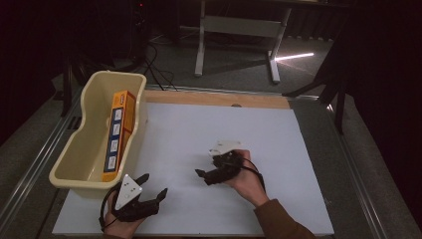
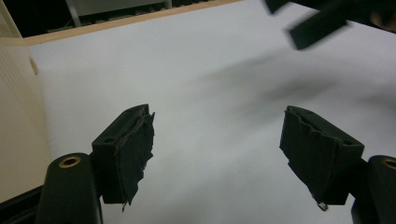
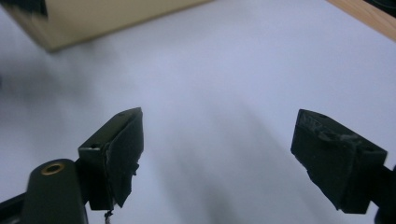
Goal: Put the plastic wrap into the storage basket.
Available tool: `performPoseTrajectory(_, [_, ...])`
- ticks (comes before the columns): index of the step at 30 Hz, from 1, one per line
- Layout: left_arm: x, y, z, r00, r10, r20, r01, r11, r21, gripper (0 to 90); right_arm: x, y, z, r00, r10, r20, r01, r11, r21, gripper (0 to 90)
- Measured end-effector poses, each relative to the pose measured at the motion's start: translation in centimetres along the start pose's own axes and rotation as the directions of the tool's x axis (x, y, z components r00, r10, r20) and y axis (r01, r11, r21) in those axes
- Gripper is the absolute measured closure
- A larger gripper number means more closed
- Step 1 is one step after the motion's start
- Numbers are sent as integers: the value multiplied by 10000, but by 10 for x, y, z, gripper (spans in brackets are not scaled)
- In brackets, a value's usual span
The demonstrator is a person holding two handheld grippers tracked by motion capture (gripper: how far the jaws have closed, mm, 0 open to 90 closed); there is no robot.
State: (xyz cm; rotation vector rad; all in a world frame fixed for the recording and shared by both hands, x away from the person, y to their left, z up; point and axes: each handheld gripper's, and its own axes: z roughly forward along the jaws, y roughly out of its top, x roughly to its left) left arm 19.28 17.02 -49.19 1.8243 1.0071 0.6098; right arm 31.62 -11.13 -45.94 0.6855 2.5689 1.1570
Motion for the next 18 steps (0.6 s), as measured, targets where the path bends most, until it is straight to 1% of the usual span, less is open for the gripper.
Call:
performPoseTrajectory(1, [0, 0, 0, 10000, -7, -10, 7, 10000, -7, 252, -5, -21, -12, 9999, 115, 73, -114, 9998, -169, 149])
performPoseTrajectory(2, [0, 0, 0, 10000, 0, -8, 0, 10000, -1, 252, -5, -21, -12, 9999, 115, 73, -114, 9998, -169, 149])
performPoseTrajectory(3, [0, 0, 1, 10000, 14, -44, -14, 10000, 27, 252, -11, -41, -24, 9994, 109, 330, -99, 9995, -307, 176])
performPoseTrajectory(4, [0, 0, 1, 10000, 14, -44, -14, 10000, 27, 252, -14, -51, -31, 9989, 103, 454, -85, 9992, -403, 202])
performPoseTrajectory(5, [0, -1, 1, 10000, 49, -80, -48, 10000, 76, 252, -16, -61, -37, 9974, 111, 707, -78, 9989, -471, 201])
performPoseTrajectory(6, [0, -1, 1, 10000, 49, -80, -48, 10000, 76, 252, -16, -61, -37, 9974, 111, 707, -78, 9989, -471, 201])
performPoseTrajectory(7, [0, -1, 2, 9999, 74, -140, -72, 9999, 144, 252, -21, -82, -47, 9940, 329, 1045, -251, 9968, -755, 201])
performPoseTrajectory(8, [0, -1, 2, 9999, 74, -140, -72, 9999, 144, 252, -21, -82, -47, 9940, 329, 1045, -251, 9968, -755, 201])
performPoseTrajectory(9, [-1, 0, 2, 9998, 112, -168, -109, 9998, 136, 252, -26, -99, -57, 9908, 681, 1173, -572, 9939, -941, 202])
performPoseTrajectory(10, [-1, 0, 2, 9998, 112, -168, -109, 9998, 136, 252, -26, -99, -57, 9908, 681, 1173, -572, 9939, -941, 202])
performPoseTrajectory(11, [-2, 1, 2, 9997, 149, -193, -147, 9998, 142, 252, -27, -108, -68, 9872, 670, 1449, -540, 9943, -918, 201])
performPoseTrajectory(12, [-2, 1, 2, 9997, 149, -193, -147, 9998, 142, 252, -27, -108, -68, 9872, 670, 1449, -540, 9943, -918, 201])
performPoseTrajectory(13, [-2, 1, 2, 9996, 159, -219, -156, 9998, 140, 252, -29, -117, -79, 9842, 956, 1488, -784, 9900, -1173, 198])
performPoseTrajectory(14, [-2, 1, 2, 9996, 159, -219, -156, 9998, 140, 252, -29, -117, -79, 9842, 956, 1488, -784, 9900, -1173, 198])
performPoseTrajectory(15, [-2, 1, 3, 9995, 199, -235, -194, 9997, 179, 252, -31, -125, -86, 9812, 1138, 1559, -945, 9875, -1260, 182])
performPoseTrajectory(16, [-2, 1, 3, 9995, 199, -235, -194, 9997, 179, 252, -31, -125, -86, 9812, 1138, 1559, -945, 9875, -1260, 182])
performPoseTrajectory(18, [-2, 1, 4, 9995, 190, -245, -184, 9995, 242, 252, -31, -132, -90, 9778, 1156, 1749, -967, 9889, -1130, 170])
